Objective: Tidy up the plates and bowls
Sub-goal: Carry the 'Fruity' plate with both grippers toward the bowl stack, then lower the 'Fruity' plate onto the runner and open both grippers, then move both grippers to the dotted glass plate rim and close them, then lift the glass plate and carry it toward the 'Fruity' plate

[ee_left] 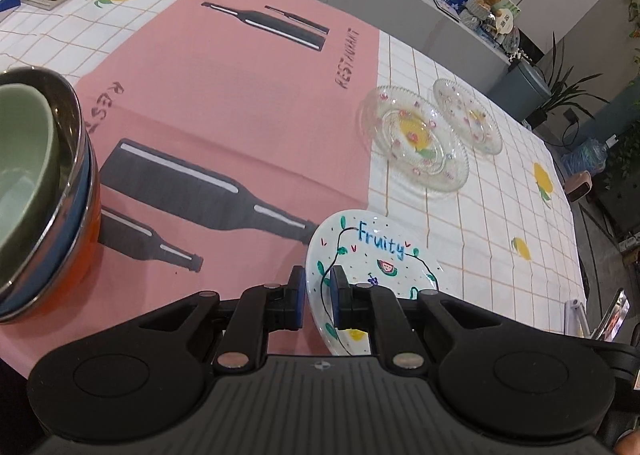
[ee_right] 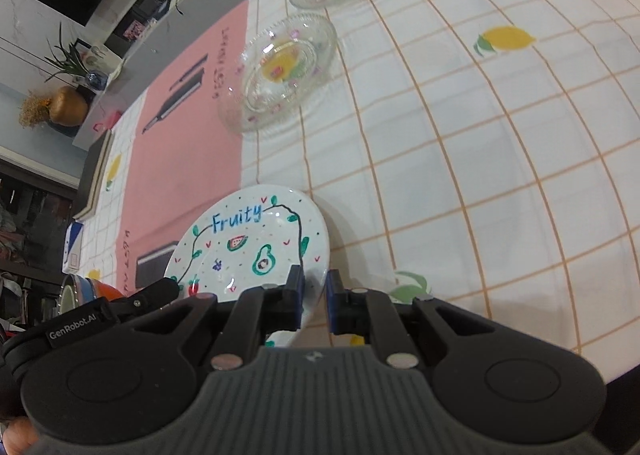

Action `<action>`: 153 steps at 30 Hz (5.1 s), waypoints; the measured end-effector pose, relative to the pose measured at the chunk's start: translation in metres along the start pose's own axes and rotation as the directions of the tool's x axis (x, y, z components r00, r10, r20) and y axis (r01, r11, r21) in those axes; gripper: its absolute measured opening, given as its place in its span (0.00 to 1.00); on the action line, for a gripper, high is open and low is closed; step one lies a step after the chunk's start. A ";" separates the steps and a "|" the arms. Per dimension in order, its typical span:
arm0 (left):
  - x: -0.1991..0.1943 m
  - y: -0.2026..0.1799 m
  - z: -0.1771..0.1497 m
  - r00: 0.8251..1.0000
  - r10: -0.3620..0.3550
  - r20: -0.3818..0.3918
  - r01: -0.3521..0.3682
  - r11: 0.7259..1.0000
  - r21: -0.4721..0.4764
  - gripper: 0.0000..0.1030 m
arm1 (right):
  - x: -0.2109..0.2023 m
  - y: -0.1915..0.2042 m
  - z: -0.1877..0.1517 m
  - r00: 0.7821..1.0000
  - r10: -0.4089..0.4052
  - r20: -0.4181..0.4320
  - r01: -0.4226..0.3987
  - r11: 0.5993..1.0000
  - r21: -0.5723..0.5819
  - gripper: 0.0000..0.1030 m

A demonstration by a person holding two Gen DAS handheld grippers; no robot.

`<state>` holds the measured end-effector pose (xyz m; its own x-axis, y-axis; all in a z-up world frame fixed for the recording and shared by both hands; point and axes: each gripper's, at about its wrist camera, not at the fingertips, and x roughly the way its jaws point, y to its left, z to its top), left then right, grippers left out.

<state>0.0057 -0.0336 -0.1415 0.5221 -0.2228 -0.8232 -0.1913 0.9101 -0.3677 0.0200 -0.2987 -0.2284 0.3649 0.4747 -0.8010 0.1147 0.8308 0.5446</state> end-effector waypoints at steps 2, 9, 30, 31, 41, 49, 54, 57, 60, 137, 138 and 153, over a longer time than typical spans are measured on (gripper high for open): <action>0.002 0.001 -0.002 1.000 0.002 0.001 -0.002 1.000 0.006 0.13 | 0.003 0.000 0.000 1.000 -0.009 -0.003 0.009 1.000 0.003 0.09; 0.005 0.014 -0.007 1.000 0.008 -0.013 -0.008 1.000 -0.002 0.13 | 0.010 0.011 -0.004 0.999 -0.033 -0.007 0.033 0.999 -0.038 0.09; 0.016 0.015 -0.009 0.999 0.034 -0.037 -0.032 0.998 0.055 0.25 | 0.013 0.018 -0.009 0.996 -0.077 0.038 0.081 0.990 -0.119 0.22; 0.015 0.013 -0.008 0.999 0.047 -0.028 -0.045 0.997 0.067 0.26 | 0.011 0.019 -0.009 0.995 -0.084 0.047 0.089 0.988 -0.128 0.24; 0.008 -0.001 0.020 0.996 0.064 0.058 -0.070 0.991 0.111 0.30 | 0.000 0.025 0.012 0.990 -0.101 0.100 0.118 0.977 -0.176 0.30; 0.006 -0.027 0.055 0.995 -0.046 0.093 0.033 0.990 0.139 0.45 | 0.002 0.034 0.042 0.986 -0.102 0.130 0.127 0.971 -0.204 0.35; 0.011 -0.045 0.077 0.990 -0.075 0.116 0.055 0.985 0.166 0.52 | 0.003 0.040 0.067 0.983 -0.097 0.158 0.128 0.971 -0.202 0.39; 0.020 -0.051 0.089 0.990 -0.084 0.109 0.066 0.985 0.158 0.56 | 0.005 0.042 0.081 0.979 -0.098 0.176 0.132 0.972 -0.195 0.46; 0.033 -0.055 0.098 0.992 -0.089 0.092 0.075 0.987 0.144 0.58 | 0.010 0.041 0.096 0.978 -0.092 0.185 0.124 0.978 -0.168 0.51; 0.054 -0.030 0.111 0.995 -0.041 0.086 0.037 0.999 0.037 0.11 | 0.032 0.035 0.121 0.988 -0.024 0.152 0.031 0.999 -0.042 0.09; 0.051 -0.029 0.108 0.996 -0.038 0.086 0.035 0.999 0.036 0.11 | 0.031 0.036 0.118 0.988 -0.024 0.152 0.031 0.999 -0.045 0.09; 0.023 -0.014 0.077 0.996 -0.028 0.088 0.025 0.999 0.028 0.11 | 0.015 0.038 0.073 0.991 -0.012 0.132 0.016 0.999 -0.029 0.09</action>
<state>0.0841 -0.0245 -0.1222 0.5982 -0.2164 -0.7715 -0.1544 0.9136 -0.3760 0.0972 -0.2810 -0.2020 0.4823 0.4226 -0.7673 0.0931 0.8463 0.5245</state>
